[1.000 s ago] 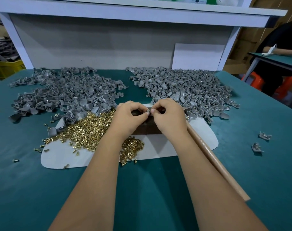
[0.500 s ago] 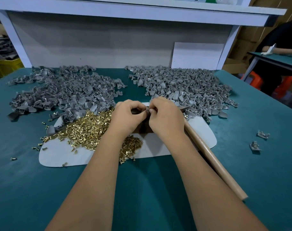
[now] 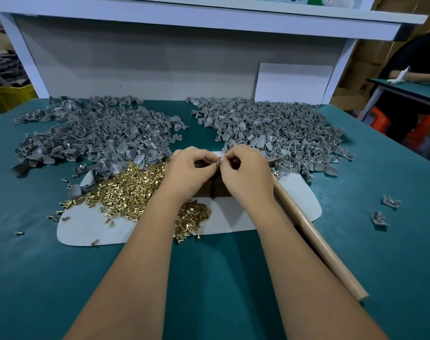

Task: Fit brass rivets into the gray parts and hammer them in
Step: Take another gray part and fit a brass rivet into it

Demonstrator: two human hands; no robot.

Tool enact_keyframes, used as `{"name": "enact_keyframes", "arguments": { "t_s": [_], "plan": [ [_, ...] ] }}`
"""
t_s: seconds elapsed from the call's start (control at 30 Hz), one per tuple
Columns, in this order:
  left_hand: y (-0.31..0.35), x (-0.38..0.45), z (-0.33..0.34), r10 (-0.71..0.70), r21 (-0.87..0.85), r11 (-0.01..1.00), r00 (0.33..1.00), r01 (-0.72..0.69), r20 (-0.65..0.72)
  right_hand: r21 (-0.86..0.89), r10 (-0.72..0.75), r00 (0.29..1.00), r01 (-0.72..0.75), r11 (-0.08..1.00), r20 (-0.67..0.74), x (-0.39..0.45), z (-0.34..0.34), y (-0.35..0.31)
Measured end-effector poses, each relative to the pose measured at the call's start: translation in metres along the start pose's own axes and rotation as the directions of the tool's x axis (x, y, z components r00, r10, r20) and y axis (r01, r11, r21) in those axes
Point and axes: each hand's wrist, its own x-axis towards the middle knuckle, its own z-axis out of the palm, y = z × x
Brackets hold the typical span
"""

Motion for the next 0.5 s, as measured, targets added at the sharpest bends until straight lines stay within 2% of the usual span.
{"name": "enact_keyframes", "arguments": {
  "t_s": [0.13,0.2,0.33,0.5],
  "plan": [
    [0.0006,-0.0008,-0.0007,-0.012,-0.003,1.000,1.000,0.012,0.011,0.323,0.197,0.980,-0.177,0.929,-0.028,0.0020,-0.0047,0.0010],
    [0.0011,-0.0017,-0.0006,-0.015,-0.010,1.000,1.000,0.015,0.010,0.404,0.274,0.962,-0.252,0.880,0.003,0.0049,-0.0051,0.0023],
    [0.0023,-0.0021,-0.0013,-0.017,-0.017,1.000,1.000,0.018,0.007,0.370,0.233,0.969,-0.249,0.895,0.086,0.0077,-0.0023,0.0057],
    [0.0020,-0.0022,-0.0015,-0.024,-0.012,1.000,1.000,0.024,0.015,0.233,0.153,0.986,-0.164,0.959,0.063,0.0097,0.0021,0.0096]
  ]
}}
